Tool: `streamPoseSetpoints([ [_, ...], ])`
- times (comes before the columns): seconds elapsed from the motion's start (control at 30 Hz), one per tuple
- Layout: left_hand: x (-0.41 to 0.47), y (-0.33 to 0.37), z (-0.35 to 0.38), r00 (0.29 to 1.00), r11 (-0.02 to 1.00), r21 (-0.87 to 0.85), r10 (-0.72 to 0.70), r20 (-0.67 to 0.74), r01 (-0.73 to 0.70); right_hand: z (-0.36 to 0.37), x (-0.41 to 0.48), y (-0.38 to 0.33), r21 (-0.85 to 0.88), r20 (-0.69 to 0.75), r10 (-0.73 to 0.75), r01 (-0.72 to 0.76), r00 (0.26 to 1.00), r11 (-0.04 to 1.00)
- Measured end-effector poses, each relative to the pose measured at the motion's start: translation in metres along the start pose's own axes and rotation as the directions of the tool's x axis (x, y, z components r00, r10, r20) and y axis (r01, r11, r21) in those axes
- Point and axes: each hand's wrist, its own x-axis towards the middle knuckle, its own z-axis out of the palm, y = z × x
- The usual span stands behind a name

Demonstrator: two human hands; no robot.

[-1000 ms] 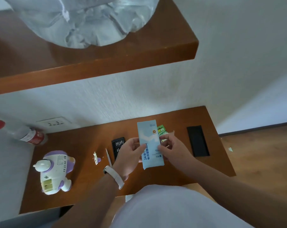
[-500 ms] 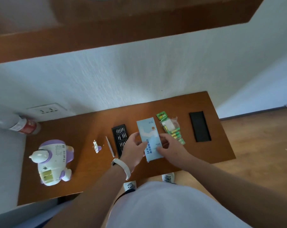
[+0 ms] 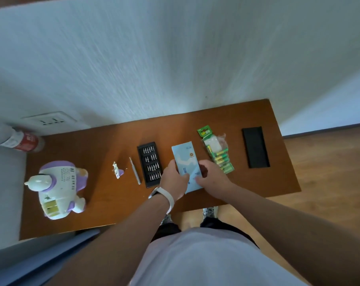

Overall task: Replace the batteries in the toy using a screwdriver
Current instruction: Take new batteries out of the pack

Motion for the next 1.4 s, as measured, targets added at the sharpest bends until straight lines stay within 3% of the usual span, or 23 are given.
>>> streamPoseSetpoints([
  [0.3,0.012,-0.005,0.013,0.995,0.961,0.267,0.088,-0.041,-0.074,0.014,0.01,0.014,-0.072,0.002,-0.021,0.021,1.0,0.997],
  [0.4,0.014,-0.008,0.016,0.994,0.954,0.295,0.08,-0.075,-0.054,0.017,0.013,0.018,-0.137,-0.033,-0.05,0.045,0.998,0.989],
  [0.57,0.009,-0.013,0.027,0.969,0.935,0.333,0.183,-0.165,-0.12,0.011,0.013,0.019,-0.221,0.024,-0.123,0.126,0.992,0.967],
  [0.77,-0.001,-0.004,0.028,0.945,0.937,0.333,0.196,-0.261,-0.102,-0.019,0.001,0.029,-0.189,0.038,-0.197,0.201,0.98,0.961],
  [0.93,-0.011,0.016,0.043,0.917,0.862,0.433,0.363,-0.165,-0.263,-0.065,-0.004,0.042,-0.134,-0.083,-0.178,0.166,0.981,0.977],
  [1.1,-0.018,0.04,0.069,0.901,0.839,0.425,0.42,-0.107,-0.34,-0.102,0.012,0.061,-0.122,-0.179,-0.097,0.076,0.979,0.99],
  [1.4,-0.003,0.066,0.113,0.948,0.845,0.511,0.274,-0.161,-0.158,-0.124,0.053,0.062,-0.352,0.067,-0.22,0.229,0.973,0.908],
])
